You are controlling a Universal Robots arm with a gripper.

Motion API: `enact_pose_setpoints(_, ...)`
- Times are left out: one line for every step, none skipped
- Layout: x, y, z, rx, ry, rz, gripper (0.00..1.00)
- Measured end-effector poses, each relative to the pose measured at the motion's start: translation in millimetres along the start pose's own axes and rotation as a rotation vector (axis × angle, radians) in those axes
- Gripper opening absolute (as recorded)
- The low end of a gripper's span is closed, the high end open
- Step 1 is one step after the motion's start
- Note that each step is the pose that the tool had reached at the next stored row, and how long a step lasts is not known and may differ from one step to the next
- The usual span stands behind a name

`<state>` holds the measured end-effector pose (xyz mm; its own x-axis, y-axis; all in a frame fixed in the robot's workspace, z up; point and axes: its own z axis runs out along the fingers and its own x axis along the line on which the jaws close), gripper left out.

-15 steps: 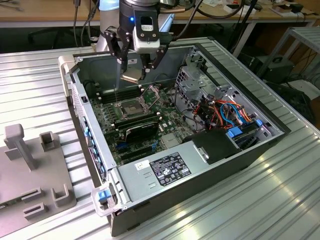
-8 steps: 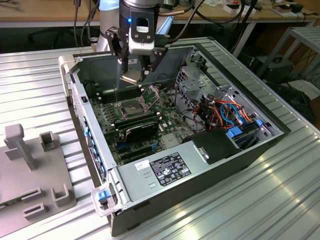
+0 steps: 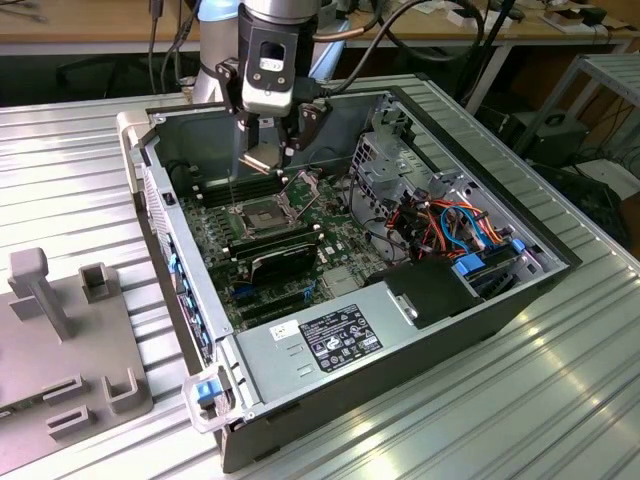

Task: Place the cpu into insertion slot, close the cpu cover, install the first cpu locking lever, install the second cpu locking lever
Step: 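Place the cpu into insertion slot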

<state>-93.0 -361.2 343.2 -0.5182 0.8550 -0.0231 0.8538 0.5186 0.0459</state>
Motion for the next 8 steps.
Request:
enact_pose_setpoints(0.4, 0.6, 1.1, 0.0002, -0.0004, 0.008, 0.54)
enact_pose_setpoints(0.7, 1.0, 1.8, 0.0004, -0.0007, 0.014, 0.54)
enact_pose_setpoints(1.0, 1.5, 2.5, 0.0004, -0.0009, 0.020, 0.54)
enact_pose_setpoints(1.8, 2.9, 3.9, 0.0007, -0.0014, 0.029, 0.54)
enact_pose_setpoints(2.9, 4.3, 5.3, 0.0009, -0.0017, 0.036, 0.54)
enact_pose_setpoints(3.7, 6.1, 7.1, 0.0011, -0.0022, 0.046, 0.54)
enact_pose_setpoints(4.0, 7.4, 8.3, 0.0012, -0.0024, 0.051, 0.54)
enact_pose_setpoints(4.3, 8.3, 9.2, 0.0013, -0.0026, 0.056, 0.54)
